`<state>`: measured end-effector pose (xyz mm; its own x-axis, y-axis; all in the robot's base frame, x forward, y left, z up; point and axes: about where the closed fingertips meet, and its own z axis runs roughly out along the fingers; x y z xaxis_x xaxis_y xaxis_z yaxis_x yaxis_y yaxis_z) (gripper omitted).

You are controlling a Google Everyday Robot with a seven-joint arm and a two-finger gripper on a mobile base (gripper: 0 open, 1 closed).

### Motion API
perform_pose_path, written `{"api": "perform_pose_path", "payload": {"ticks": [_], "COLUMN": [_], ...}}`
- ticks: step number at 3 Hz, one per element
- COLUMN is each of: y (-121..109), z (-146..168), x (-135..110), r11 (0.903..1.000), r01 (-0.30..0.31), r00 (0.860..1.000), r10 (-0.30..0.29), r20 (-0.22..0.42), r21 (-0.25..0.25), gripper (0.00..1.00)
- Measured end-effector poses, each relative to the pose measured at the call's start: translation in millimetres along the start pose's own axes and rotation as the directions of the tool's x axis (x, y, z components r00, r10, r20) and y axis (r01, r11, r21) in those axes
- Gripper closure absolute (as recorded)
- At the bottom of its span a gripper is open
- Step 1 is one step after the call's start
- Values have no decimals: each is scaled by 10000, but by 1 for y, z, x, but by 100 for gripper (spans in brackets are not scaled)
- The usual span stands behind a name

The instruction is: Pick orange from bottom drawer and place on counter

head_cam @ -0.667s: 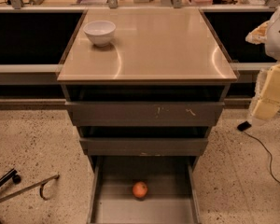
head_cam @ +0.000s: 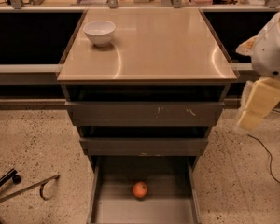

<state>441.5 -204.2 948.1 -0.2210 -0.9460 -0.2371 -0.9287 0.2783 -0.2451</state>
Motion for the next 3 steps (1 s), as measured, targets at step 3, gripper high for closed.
{"api": "perform_pose_path", "payload": {"ticks": [3], "y": [71], "z": [164], "x": [-29], "r11": [9963], "r01": [-774], "r00": [9961], "r10": [788], "r20": [391], "r21": [-362], "gripper": [0]}}
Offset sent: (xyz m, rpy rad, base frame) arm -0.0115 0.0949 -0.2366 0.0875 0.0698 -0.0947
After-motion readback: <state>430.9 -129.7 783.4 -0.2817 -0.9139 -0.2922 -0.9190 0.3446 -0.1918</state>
